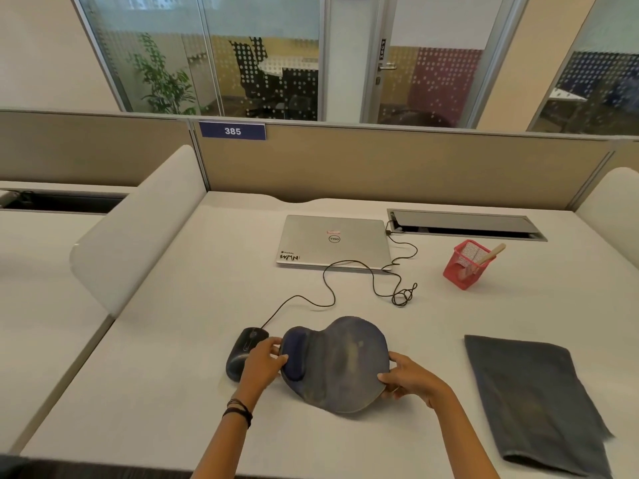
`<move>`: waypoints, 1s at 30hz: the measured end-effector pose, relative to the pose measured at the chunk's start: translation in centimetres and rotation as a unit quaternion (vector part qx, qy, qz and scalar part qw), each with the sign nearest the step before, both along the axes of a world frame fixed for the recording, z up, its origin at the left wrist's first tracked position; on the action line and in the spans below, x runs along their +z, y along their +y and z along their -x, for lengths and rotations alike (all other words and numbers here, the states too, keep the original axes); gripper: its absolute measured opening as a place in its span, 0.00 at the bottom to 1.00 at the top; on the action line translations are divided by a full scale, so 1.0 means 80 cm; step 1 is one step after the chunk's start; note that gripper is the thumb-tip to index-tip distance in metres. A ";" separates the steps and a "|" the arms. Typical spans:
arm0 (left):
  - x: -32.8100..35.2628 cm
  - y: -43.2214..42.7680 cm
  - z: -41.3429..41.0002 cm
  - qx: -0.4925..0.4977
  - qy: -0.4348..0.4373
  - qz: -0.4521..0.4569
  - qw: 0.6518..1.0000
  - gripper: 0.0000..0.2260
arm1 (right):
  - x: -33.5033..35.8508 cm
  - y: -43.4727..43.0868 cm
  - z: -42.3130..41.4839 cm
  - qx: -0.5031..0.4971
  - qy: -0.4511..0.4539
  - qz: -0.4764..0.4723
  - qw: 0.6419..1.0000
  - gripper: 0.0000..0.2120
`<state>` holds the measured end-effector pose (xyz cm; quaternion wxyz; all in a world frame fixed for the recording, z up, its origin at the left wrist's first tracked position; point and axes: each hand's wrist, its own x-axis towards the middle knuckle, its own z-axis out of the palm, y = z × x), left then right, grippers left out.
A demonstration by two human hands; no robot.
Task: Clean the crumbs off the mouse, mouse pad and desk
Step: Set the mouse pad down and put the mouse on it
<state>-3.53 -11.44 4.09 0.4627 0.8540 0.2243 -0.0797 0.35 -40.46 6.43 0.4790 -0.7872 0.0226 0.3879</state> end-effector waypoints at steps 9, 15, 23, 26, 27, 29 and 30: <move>0.002 0.015 0.014 -0.062 0.042 -0.090 0.993 0.16 | -0.010 0.002 0.001 -0.044 -0.090 0.249 0.963 0.15; 0.025 0.049 0.004 0.012 -0.098 -0.146 0.984 0.09 | -0.003 0.052 -0.004 -0.086 -0.271 0.196 0.938 0.17; 0.005 0.131 -0.013 0.053 -0.165 -0.154 0.973 0.10 | -0.007 0.152 0.005 0.061 -0.324 0.053 0.942 0.18; -0.016 0.156 -0.018 0.013 -0.150 -0.185 0.971 0.10 | -0.009 0.185 0.003 0.152 -0.326 0.041 0.932 0.21; -0.022 0.162 -0.021 -0.003 -0.145 -0.193 0.970 0.11 | -0.011 0.195 0.003 0.178 -0.328 0.047 0.927 0.23; -0.033 0.171 -0.027 -0.032 -0.135 -0.204 0.969 0.13 | -0.017 0.214 0.002 0.225 -0.339 0.068 0.911 0.26; -0.038 0.175 -0.031 -0.046 -0.133 -0.206 0.968 0.14 | -0.020 0.224 0.002 0.243 -0.347 0.079 0.903 0.28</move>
